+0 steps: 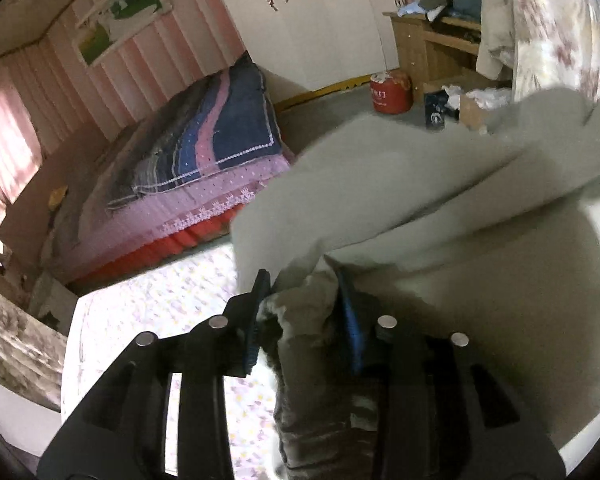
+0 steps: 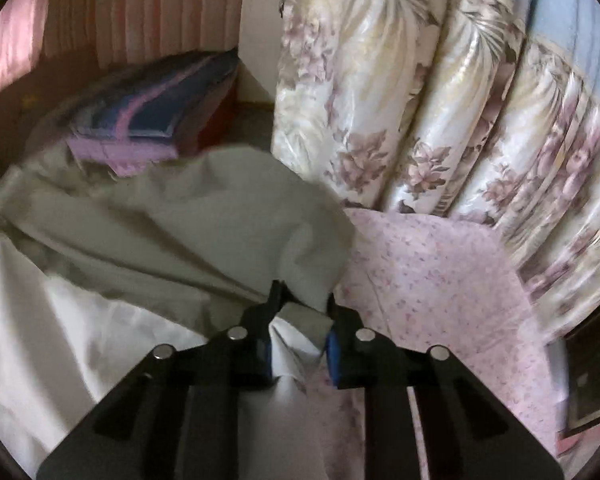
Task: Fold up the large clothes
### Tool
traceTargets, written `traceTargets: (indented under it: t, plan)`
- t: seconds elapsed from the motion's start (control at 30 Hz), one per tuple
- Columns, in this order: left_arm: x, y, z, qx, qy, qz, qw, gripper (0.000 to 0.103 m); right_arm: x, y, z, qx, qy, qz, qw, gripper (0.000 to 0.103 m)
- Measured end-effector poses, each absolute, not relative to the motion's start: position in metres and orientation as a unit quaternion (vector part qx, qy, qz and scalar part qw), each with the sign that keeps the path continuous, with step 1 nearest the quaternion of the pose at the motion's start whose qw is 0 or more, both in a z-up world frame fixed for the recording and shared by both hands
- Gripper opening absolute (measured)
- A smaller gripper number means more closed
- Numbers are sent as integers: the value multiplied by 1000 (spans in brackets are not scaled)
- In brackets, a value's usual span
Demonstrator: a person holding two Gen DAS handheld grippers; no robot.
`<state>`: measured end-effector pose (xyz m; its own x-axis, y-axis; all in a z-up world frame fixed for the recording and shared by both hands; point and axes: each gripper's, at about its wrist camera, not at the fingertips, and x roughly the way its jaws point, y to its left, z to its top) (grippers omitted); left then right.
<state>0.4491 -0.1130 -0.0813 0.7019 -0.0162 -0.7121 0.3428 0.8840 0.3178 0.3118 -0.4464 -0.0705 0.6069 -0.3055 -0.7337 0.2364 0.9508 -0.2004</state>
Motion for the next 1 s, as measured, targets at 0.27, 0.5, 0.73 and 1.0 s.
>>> traceTargets:
  t: [0.27,0.5,0.73,1.0]
  plan:
    - [434,-95,-64,170,384,-100,902,82,282,-448,-24,-19,388,-175,905,78]
    - [393,-98,-12,60,374,-152,913,100,264,-397,10,-6,367,-127,922,84]
    - [365,-152,-21,35,397,-197,896,100,265,-351,2,19,380,-97,920,84]
    - [393,-172,-78,73,457,-140,875,100,279,-339,-49,11,443,-79,893,90]
